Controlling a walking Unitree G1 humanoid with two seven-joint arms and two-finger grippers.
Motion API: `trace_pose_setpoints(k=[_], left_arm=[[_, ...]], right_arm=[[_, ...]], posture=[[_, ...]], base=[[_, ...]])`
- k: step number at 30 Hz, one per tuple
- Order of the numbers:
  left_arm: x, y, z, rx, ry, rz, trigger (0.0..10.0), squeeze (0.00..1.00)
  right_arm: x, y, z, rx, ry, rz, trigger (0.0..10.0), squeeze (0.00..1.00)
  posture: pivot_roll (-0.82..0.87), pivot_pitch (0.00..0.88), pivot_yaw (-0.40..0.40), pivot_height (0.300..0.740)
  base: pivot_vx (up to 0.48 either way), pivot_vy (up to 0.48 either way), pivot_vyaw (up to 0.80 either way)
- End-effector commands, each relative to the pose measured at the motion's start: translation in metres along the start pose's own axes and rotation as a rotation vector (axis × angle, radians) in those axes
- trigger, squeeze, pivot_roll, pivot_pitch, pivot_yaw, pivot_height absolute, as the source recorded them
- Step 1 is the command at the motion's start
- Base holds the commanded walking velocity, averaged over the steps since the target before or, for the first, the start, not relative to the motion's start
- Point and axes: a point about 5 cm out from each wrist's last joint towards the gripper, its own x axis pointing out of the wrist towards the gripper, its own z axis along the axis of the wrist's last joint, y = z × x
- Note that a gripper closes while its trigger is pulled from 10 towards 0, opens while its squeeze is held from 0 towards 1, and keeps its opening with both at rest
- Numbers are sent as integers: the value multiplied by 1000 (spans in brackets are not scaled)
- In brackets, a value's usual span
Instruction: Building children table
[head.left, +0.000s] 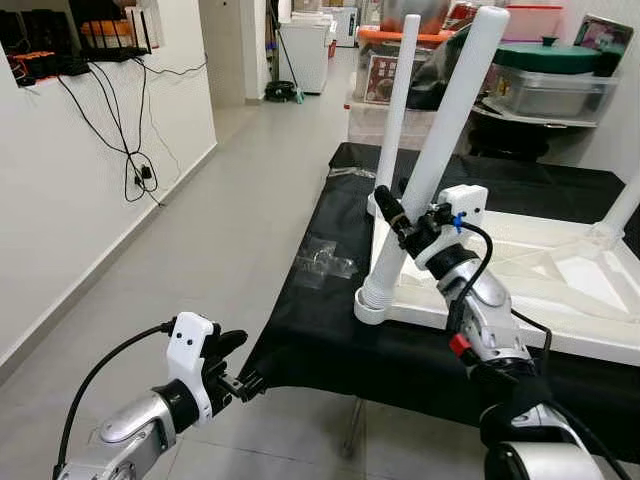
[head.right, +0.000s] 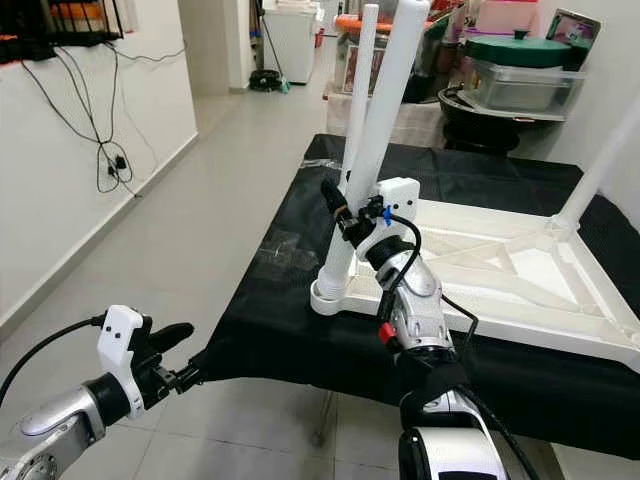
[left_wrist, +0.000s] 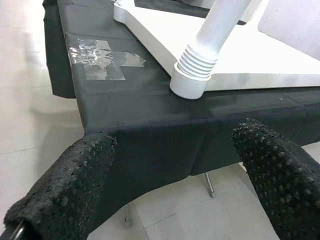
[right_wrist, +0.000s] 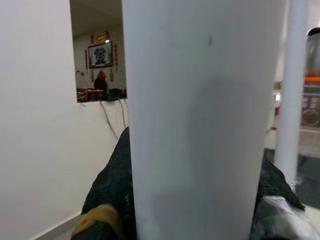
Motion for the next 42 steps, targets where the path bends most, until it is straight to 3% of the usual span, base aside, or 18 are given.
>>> trace_pose_setpoints(k=[1, 9, 26, 42], left_arm=[[-2, 2, -4, -2, 27, 10, 10000, 0], [-2, 2, -5, -4, 26, 11, 10000, 0], [-1, 2, -7, -6, 30, 10, 10000, 0], [0, 1, -8, -9, 33, 2, 10000, 0]], right_arm=[[-5, 1, -12, 16, 44, -13, 0, 0], [-8, 1, -18, 10, 68, -19, 0, 0], [3, -17, -19, -39, 283, 61, 0, 0], [4, -24, -14, 42, 325, 76, 0, 0]], posture=[[93, 0, -48, 740], [95, 0, -51, 740], [90, 0, -59, 740], [83, 0, -55, 740]], base=[[0, 0, 0], [0, 0, 0], [0, 0, 0], [0, 0, 0]])
